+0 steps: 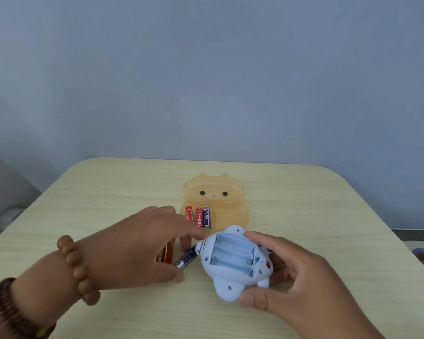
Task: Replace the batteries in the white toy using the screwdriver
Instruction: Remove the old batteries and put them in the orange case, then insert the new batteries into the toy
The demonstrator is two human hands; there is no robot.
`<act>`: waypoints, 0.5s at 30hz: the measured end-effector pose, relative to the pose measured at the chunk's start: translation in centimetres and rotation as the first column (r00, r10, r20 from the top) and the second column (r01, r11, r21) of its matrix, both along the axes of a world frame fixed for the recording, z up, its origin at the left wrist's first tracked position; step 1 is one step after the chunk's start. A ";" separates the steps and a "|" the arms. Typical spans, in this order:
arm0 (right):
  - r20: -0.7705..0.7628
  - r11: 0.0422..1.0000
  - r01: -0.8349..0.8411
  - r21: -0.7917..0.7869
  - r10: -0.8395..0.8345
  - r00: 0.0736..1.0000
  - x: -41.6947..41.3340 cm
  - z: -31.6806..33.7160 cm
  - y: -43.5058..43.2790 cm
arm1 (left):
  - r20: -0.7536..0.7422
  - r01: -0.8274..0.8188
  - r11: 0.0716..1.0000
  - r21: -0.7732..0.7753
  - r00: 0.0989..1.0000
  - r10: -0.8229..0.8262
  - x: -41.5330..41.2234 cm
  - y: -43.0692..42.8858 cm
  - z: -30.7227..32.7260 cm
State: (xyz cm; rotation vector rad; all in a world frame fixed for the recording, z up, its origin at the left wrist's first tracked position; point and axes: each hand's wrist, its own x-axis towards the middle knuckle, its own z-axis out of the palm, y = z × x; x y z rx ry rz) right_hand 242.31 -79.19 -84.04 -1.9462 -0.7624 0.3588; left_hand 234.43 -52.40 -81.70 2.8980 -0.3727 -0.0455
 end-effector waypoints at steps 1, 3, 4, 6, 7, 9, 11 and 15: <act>0.000 1.000 0.000 -0.003 0.000 1.000 0.0 0.0 0.0 | 0.001 0.017 1.000 0.020 1.000 -0.017 0.1 0.0 0.0; -0.004 1.000 -0.002 -0.004 0.002 1.000 0.0 -0.1 -0.1 | -0.004 0.024 1.000 0.017 1.000 -0.024 0.1 -0.2 0.0; -0.006 1.000 -0.003 -0.004 0.003 1.000 0.0 -0.1 -0.1 | -0.004 0.022 1.000 -0.001 1.000 -0.022 0.1 -0.2 0.0; -0.006 1.000 -0.003 -0.009 0.003 1.000 0.0 0.0 -0.1 | 0.000 0.005 0.999 -0.043 1.000 -0.005 0.0 -0.4 0.0; -0.005 1.000 -0.002 -0.012 0.002 1.000 0.0 0.0 -0.1 | 0.001 -0.005 0.998 -0.061 1.000 0.005 -0.1 -0.5 0.0; -0.014 1.000 0.001 -0.010 -0.001 1.000 0.0 0.2 -0.1 | 0.013 -0.004 0.997 -0.075 1.000 0.005 -0.1 -0.6 0.0; -0.022 1.000 0.000 -0.007 0.000 1.000 0.0 0.2 -0.1 | 0.028 0.009 0.997 -0.073 1.000 -0.007 -0.1 -0.7 0.0; -0.016 1.000 -0.003 -0.003 0.003 1.000 -0.1 0.1 -0.1 | 0.050 -0.017 0.995 -0.094 0.999 0.021 -0.2 -0.6 0.3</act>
